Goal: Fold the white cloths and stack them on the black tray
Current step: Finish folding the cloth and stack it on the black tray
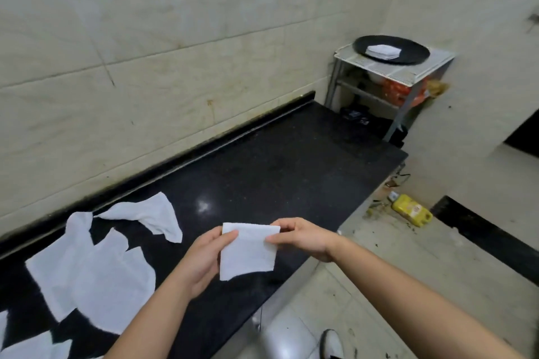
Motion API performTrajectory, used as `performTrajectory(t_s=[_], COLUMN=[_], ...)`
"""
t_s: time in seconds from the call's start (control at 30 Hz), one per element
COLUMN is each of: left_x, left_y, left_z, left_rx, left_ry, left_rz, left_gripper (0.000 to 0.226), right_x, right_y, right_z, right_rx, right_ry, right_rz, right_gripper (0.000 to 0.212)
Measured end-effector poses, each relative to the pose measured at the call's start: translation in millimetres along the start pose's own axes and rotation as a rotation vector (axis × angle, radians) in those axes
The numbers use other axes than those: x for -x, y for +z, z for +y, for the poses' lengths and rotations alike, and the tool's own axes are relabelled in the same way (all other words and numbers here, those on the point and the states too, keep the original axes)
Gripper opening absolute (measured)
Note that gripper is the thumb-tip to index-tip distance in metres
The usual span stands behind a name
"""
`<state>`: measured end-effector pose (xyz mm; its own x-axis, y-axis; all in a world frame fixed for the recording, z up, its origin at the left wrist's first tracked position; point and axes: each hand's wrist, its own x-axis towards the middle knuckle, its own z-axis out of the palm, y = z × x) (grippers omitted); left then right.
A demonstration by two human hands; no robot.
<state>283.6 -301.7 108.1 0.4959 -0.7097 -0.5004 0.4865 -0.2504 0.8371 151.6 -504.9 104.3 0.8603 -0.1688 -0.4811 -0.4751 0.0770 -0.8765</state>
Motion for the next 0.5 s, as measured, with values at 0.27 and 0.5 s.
performTrajectory(t_s=[0.27,0.5], left_x=[-39.0,-109.9], left_y=[121.3,265.1], left_z=[21.1,26.9], left_rx=[-0.01,-0.1], left_ry=[-0.078,-0.106], left_rz=[-0.079,-0.149], left_gripper=[0.025,0.042], right_x=[50.6,109.1], right_y=[-105.0,-266.1], right_z=[9.6,54.0], right_rx=[-0.247,-0.198], right_ry=[-0.017,-0.041], right_rz=[0.099,0.029], right_gripper=[0.033,0.063])
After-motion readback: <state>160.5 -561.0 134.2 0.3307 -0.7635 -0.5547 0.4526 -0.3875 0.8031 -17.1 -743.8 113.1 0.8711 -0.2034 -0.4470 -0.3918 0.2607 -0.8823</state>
